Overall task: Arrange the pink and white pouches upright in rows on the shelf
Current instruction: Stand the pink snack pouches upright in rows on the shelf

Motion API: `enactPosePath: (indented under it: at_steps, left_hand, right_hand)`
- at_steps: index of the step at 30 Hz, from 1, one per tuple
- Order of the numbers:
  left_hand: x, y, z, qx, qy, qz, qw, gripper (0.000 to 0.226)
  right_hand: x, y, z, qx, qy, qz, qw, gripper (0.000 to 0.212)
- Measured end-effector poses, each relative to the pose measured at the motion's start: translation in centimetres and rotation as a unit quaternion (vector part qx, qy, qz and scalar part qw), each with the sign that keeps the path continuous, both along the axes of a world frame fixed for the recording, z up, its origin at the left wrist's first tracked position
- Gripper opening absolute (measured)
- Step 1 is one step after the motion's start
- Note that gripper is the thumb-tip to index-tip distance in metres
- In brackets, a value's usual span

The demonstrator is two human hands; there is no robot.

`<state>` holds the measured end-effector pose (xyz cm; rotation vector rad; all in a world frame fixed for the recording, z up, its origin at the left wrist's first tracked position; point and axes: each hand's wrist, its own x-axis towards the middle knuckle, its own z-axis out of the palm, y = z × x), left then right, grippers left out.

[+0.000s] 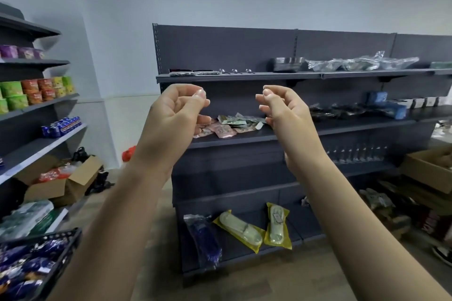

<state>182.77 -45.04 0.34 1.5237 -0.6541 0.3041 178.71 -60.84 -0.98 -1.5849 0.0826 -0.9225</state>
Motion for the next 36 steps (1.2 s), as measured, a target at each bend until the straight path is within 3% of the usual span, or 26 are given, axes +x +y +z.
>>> enactPosePath:
  at_steps: [14, 28, 36]
  left_hand:
    - [17.2, -3.3, -3.4, 0.015, 0.037, 0.012, 0.999, 0.012]
    - [36.1, -15.4, -2.1, 0.046, 0.023, 0.036, 0.998, 0.011]
    - [43.3, -17.9, -3.8, 0.046, 0.040, 0.054, 0.997, 0.011]
  right_hand:
    - [18.1, -4.1, -3.6, 0.028, 0.022, 0.028, 0.999, 0.008]
    - [37.3, -15.9, -2.6, 0.031, 0.015, 0.036, 0.999, 0.009]
    - [45.4, -18.3, -4.4, 0.019, 0.034, 0.066, 0.997, 0.010]
